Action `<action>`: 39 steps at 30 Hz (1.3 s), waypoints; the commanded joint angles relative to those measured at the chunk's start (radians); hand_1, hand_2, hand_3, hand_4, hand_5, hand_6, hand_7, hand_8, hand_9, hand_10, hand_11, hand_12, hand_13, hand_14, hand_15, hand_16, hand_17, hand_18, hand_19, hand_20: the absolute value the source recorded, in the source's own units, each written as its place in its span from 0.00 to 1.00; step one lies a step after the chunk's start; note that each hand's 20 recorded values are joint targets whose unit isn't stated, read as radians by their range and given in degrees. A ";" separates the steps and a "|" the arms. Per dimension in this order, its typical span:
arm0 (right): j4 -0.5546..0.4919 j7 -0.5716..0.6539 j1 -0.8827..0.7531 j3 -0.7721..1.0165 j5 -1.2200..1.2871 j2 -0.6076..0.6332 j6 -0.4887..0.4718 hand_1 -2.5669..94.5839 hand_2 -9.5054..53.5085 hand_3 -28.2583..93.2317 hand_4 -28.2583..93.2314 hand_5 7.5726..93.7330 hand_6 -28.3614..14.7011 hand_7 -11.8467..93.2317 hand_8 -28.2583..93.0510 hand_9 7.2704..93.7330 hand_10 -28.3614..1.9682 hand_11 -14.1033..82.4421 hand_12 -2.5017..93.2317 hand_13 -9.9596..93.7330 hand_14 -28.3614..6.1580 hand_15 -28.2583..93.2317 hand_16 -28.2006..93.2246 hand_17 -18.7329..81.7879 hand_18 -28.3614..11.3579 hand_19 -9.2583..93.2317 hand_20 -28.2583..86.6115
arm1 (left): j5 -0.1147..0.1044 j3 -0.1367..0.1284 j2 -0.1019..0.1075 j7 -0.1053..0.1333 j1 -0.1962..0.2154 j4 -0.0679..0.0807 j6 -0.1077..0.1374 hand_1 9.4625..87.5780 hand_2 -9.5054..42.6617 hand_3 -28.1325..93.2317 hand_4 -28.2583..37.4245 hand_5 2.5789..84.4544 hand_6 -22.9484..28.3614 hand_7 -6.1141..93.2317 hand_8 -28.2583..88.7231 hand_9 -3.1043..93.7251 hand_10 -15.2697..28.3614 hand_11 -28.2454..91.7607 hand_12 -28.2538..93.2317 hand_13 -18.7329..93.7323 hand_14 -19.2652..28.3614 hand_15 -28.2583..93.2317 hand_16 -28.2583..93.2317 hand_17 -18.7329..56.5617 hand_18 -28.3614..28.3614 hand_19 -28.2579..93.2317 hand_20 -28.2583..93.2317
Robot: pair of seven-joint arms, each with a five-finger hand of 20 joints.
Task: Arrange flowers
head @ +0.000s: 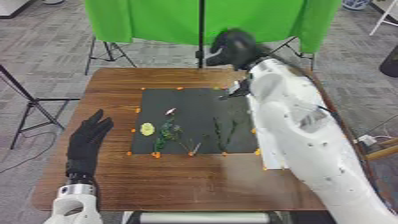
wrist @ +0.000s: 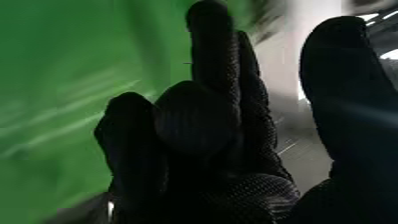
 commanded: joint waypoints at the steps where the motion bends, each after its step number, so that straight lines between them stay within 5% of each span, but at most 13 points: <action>1: 0.108 0.130 -0.318 0.289 -0.065 0.220 0.008 0.42 0.00 0.74 0.12 0.64 0.65 0.27 0.16 0.74 0.38 0.37 0.29 0.87 0.59 0.79 0.52 0.80 0.37 1.00 0.80 | 0.005 -0.008 -0.015 -0.014 0.032 -0.011 0.005 0.11 0.18 0.79 0.00 0.48 0.54 0.11 0.19 0.51 0.65 0.32 0.31 0.49 0.69 0.32 0.22 0.37 0.66 0.25 0.38; 22: 0.220 0.139 -0.449 0.377 -0.153 0.166 -0.016 0.41 0.00 0.74 0.12 0.64 0.68 0.28 0.16 0.73 0.38 0.37 0.28 0.86 0.58 0.80 0.51 0.79 0.37 1.00 0.79 | 0.013 0.001 -0.016 -0.038 0.028 -0.010 -0.004 0.11 0.18 0.79 0.00 0.49 0.54 0.11 0.19 0.51 0.64 0.32 0.31 0.49 0.69 0.32 0.22 0.37 0.67 0.25 0.38; 26: 0.243 0.141 -0.478 0.379 -0.150 0.154 0.059 0.51 0.00 0.76 0.12 0.63 0.66 0.29 0.16 0.74 0.40 0.37 0.27 0.87 0.63 0.80 0.50 0.79 0.38 1.00 0.79 | 0.011 0.000 -0.016 -0.040 0.034 -0.012 -0.005 0.11 0.18 0.80 0.00 0.48 0.54 0.11 0.19 0.51 0.64 0.32 0.32 0.49 0.69 0.32 0.22 0.37 0.67 0.25 0.38; 29: 0.263 0.132 -0.496 0.382 -0.153 0.146 0.117 0.66 0.00 0.68 0.12 0.65 0.65 0.32 0.27 0.82 0.52 0.24 0.43 0.89 0.68 0.80 0.50 0.81 0.42 1.00 0.78 | 0.009 -0.002 -0.015 -0.039 0.036 -0.014 -0.003 0.11 0.17 0.80 0.00 0.48 0.54 0.11 0.19 0.51 0.64 0.32 0.32 0.49 0.69 0.32 0.22 0.37 0.67 0.25 0.38; 31: 0.278 0.130 -0.505 0.382 -0.146 0.143 0.163 0.71 0.00 0.66 0.12 0.67 0.64 0.34 0.30 0.85 0.55 0.24 0.45 0.90 0.70 0.80 0.50 0.81 0.44 1.00 0.78 | 0.010 -0.003 -0.014 -0.040 0.037 -0.014 -0.005 0.12 0.17 0.80 0.00 0.48 0.54 0.11 0.19 0.51 0.64 0.32 0.32 0.49 0.69 0.32 0.22 0.37 0.67 0.25 0.38; 39: 0.281 0.101 -0.503 0.371 -0.132 0.159 0.287 0.75 0.00 0.66 0.13 0.76 0.61 0.40 0.35 0.91 0.60 0.26 0.48 0.92 0.74 0.79 0.50 0.83 0.49 1.00 0.77 | 0.009 -0.004 -0.016 -0.035 0.042 -0.016 -0.005 0.12 0.17 0.80 0.00 0.48 0.54 0.11 0.19 0.51 0.64 0.32 0.32 0.49 0.69 0.32 0.22 0.37 0.67 0.25 0.38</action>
